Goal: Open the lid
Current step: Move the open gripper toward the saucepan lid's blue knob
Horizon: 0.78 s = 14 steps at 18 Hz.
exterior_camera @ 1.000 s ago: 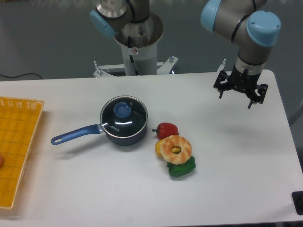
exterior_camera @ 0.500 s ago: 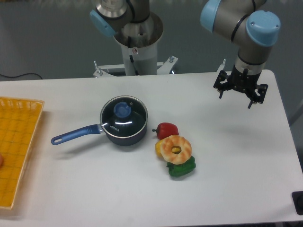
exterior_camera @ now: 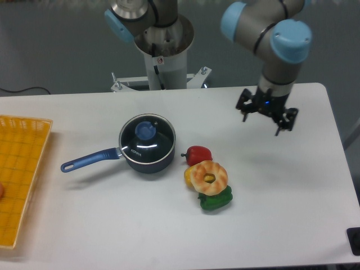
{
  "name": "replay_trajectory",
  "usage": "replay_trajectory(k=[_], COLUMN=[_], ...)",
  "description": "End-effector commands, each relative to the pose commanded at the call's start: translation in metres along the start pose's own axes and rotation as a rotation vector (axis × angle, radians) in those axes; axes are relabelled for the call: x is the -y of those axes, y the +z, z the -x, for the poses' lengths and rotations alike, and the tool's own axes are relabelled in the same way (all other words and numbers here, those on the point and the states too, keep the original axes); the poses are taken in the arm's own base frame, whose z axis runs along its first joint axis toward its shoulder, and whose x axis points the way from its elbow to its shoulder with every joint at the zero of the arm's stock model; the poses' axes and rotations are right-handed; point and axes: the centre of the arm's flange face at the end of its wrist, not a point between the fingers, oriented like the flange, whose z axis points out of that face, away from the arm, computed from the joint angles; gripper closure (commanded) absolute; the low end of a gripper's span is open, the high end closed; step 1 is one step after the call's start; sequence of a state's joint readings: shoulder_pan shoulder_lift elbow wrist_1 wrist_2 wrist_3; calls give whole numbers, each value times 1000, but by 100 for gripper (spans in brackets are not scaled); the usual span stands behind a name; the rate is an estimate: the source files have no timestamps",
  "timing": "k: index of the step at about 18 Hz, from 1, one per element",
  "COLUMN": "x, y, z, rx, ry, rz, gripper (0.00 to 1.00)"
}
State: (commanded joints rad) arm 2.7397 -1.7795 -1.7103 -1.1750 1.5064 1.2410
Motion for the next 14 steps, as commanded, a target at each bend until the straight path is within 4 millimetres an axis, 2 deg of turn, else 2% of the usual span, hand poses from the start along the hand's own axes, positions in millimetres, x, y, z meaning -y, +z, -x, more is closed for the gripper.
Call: replay_trajectory(k=[3, 6, 11, 14], x=[4, 4, 44, 39], y=[0, -21, -23, -29], z=[-15, -30, -69, -86], rx=[-5, 22, 24, 30], ry=[19, 27, 122, 141], rz=[12, 2, -3, -8], gripper=[0, 0, 0, 0])
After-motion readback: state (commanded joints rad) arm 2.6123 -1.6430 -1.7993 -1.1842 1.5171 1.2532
